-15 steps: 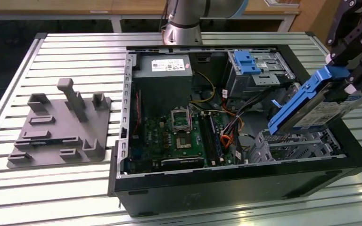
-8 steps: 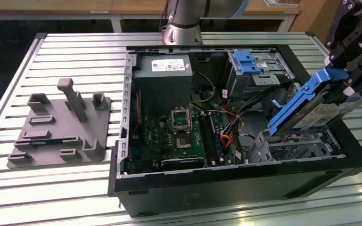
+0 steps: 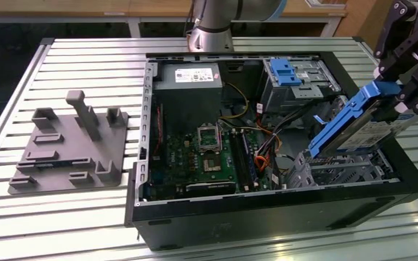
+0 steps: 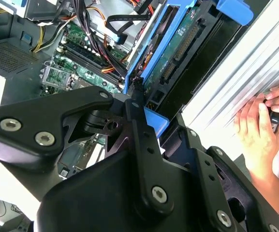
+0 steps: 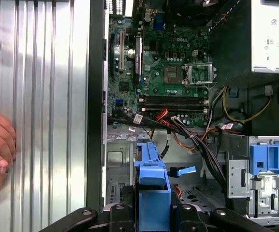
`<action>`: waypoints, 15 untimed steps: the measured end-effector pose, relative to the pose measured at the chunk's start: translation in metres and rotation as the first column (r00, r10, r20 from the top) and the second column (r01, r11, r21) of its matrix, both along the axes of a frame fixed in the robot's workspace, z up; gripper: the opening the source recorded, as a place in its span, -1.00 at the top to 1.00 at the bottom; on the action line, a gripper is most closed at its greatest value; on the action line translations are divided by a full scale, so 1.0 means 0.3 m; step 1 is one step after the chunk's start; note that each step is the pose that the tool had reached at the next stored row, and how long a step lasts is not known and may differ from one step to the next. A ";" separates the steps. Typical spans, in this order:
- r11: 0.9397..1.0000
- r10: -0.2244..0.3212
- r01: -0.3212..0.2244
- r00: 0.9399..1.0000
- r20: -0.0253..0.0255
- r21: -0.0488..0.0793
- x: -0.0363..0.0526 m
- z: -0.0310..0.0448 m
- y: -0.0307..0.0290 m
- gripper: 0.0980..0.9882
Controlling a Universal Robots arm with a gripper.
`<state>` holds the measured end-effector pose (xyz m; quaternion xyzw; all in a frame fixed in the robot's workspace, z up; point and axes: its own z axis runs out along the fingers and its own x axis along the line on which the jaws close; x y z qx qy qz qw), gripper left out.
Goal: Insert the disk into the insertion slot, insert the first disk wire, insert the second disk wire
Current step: 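Insert the disk into the insertion slot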
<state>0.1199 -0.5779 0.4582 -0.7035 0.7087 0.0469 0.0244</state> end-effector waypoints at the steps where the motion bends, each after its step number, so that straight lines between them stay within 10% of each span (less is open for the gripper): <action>1: 1.000 0.000 0.000 1.000 0.000 0.000 0.000 -0.001 0.000 0.41; 15: 1.000 0.000 0.000 1.000 0.000 0.000 0.001 -0.022 0.000 0.41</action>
